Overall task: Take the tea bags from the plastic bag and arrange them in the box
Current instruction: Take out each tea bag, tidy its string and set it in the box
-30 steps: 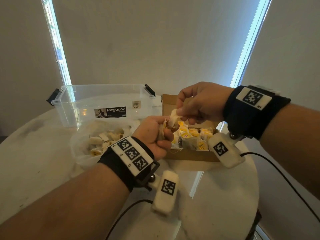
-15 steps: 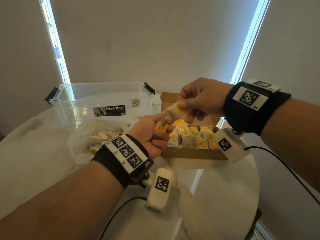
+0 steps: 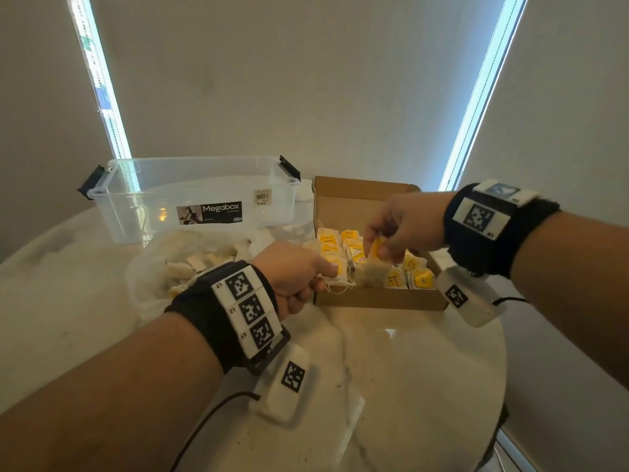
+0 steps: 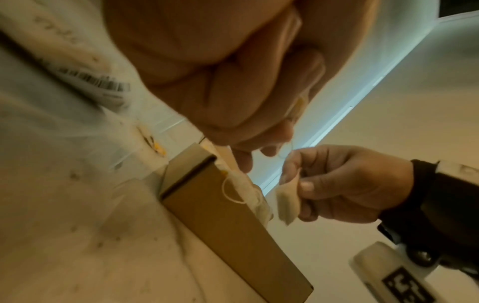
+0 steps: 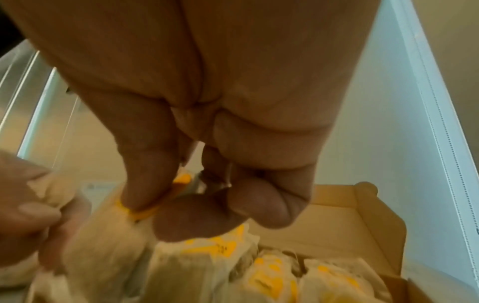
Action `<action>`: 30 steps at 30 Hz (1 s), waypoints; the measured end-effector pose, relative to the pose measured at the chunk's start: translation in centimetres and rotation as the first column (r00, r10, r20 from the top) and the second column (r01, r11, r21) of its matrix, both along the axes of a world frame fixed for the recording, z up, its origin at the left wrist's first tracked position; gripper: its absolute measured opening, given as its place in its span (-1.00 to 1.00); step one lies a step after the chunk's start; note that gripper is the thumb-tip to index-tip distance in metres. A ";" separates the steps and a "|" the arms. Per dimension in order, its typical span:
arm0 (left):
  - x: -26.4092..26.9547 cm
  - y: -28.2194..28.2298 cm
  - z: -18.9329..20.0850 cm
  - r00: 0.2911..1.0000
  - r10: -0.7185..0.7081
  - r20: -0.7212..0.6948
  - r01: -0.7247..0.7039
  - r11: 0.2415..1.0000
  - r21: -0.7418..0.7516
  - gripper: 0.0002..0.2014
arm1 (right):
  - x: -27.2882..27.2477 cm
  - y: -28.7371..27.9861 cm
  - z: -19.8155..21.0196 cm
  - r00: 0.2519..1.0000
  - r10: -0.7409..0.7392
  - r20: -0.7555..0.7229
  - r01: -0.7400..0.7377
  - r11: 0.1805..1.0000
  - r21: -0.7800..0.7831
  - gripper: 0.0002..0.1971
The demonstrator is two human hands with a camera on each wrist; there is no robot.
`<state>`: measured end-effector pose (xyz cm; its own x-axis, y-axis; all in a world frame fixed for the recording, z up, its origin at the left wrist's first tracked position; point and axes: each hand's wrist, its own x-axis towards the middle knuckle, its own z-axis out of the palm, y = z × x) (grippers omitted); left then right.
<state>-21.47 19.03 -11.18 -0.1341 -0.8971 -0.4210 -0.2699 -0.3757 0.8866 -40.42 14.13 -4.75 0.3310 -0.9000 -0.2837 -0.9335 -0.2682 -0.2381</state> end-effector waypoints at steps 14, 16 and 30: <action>0.1 -0.1 0.0 0.998 -0.048 0.045 0.045 0.997 0.068 -0.80 | 2.5 -1.4 -3.9 0.966 -0.049 -0.255 0.008 0.987 -0.159 -0.74; 0.2 -0.1 0.0 0.998 -0.058 0.027 0.056 0.996 0.076 -0.79 | 2.5 -1.4 -3.7 0.969 -0.076 -0.235 0.037 0.986 -0.165 -0.74; -0.7 -2.4 0.5 0.766 0.172 -0.619 0.058 0.941 0.333 -0.57 | 2.6 1.8 2.5 0.955 0.089 0.284 0.009 0.945 -0.326 -0.86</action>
